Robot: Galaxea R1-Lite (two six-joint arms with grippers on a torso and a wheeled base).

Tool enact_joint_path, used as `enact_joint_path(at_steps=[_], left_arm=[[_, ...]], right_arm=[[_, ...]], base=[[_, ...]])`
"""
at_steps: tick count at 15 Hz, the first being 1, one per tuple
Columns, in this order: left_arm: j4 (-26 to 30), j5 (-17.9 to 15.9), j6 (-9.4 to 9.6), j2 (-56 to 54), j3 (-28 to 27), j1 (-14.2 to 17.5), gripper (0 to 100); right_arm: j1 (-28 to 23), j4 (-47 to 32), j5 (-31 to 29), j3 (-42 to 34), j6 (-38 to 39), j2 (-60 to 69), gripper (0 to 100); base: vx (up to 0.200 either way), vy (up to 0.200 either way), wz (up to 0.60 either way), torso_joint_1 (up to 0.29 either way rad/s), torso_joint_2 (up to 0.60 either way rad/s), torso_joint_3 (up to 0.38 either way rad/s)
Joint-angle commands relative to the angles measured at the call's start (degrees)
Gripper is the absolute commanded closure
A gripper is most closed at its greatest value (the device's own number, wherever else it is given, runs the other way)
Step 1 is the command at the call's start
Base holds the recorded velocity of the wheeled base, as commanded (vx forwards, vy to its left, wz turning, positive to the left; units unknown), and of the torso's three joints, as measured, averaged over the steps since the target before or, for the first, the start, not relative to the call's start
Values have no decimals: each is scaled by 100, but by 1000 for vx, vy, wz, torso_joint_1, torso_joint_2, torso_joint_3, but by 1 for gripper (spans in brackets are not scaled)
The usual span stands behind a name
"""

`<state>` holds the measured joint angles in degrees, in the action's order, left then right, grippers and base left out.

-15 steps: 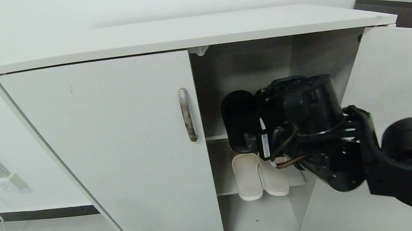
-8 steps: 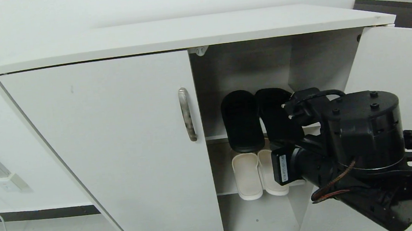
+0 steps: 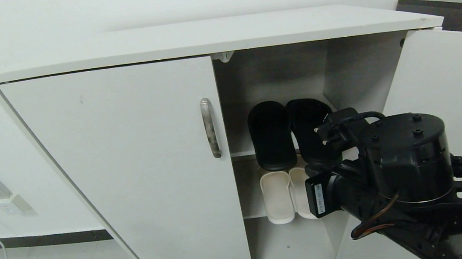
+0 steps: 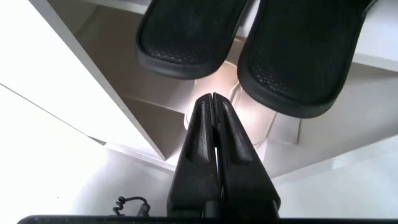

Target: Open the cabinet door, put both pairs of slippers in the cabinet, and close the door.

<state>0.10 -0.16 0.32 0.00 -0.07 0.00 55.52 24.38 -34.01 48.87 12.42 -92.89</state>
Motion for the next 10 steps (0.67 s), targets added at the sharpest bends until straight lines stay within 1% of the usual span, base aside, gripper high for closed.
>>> enact_joint_path(at_steps=[1,10], left_arm=[[-1,-11,3,9,-1,0,100],[-1,-11,-5,0,-1,0,100]], right_arm=[[3,5,0,-36,-12,-27,100],[29,5,9,-44,-64,-62,100]], base=[[0,0,0,0,0,0],[-200,0,0,2,2,4]])
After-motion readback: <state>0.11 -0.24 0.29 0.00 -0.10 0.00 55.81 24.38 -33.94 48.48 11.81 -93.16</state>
